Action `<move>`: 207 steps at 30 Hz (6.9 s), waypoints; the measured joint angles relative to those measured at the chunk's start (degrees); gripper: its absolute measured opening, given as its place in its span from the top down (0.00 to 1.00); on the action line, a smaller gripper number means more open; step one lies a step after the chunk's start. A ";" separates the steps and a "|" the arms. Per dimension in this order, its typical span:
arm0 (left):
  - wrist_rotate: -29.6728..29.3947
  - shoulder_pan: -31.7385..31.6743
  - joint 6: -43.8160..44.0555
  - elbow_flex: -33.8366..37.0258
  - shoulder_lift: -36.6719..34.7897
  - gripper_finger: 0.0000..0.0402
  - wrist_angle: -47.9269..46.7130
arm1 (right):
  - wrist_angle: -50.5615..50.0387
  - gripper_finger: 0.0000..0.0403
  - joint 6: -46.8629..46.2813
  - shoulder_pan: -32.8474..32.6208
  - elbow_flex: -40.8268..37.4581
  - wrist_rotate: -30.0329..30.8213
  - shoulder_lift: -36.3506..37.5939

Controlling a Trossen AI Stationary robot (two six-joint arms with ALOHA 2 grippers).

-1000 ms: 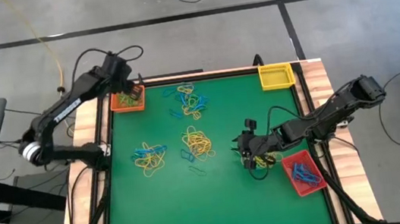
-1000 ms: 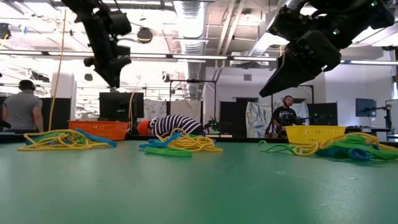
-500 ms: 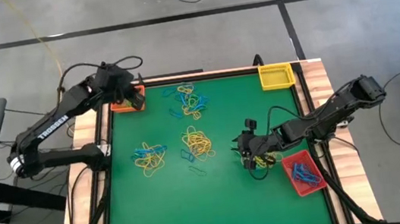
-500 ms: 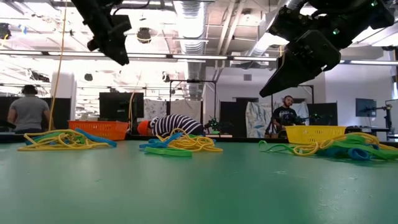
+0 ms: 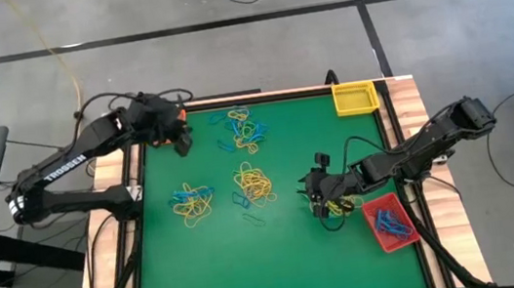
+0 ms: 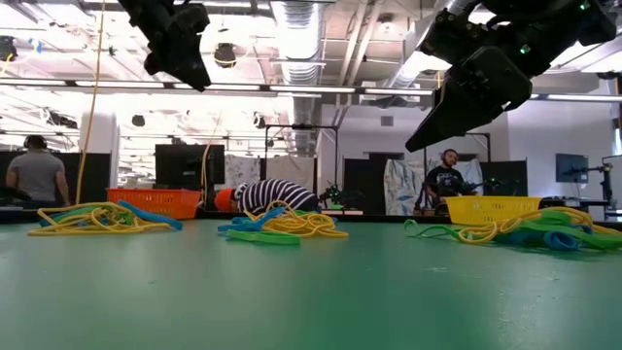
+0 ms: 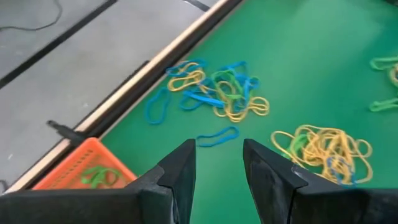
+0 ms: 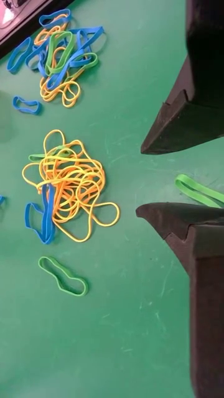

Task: Sort rubber bands into baskets
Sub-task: Put the yellow rubber band into the yellow bin

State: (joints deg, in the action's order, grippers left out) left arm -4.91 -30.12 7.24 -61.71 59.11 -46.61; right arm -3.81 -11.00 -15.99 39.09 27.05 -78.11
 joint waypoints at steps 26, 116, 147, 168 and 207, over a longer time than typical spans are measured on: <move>0.07 10.30 7.74 0.00 0.02 0.69 -0.30 | 20.12 0.59 7.03 1.64 0.71 -4.83 -11.97; -0.37 10.26 9.95 0.00 0.02 0.69 -0.24 | 8.93 0.95 20.26 15.01 22.46 -9.17 -32.17; -0.44 10.26 9.95 0.00 0.02 0.69 -0.23 | -31.67 0.95 11.02 18.06 22.45 22.08 1.92; -0.44 10.26 9.95 0.00 0.02 0.69 -0.22 | -51.93 0.95 4.73 42.59 22.45 22.58 4.02; -0.44 10.28 9.95 0.00 0.02 0.69 -0.24 | -41.62 0.88 6.56 61.90 10.00 5.79 3.76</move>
State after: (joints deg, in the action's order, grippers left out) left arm -5.34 -19.84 17.19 -61.71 59.13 -46.85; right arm -45.43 -4.44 45.91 49.09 32.84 -74.35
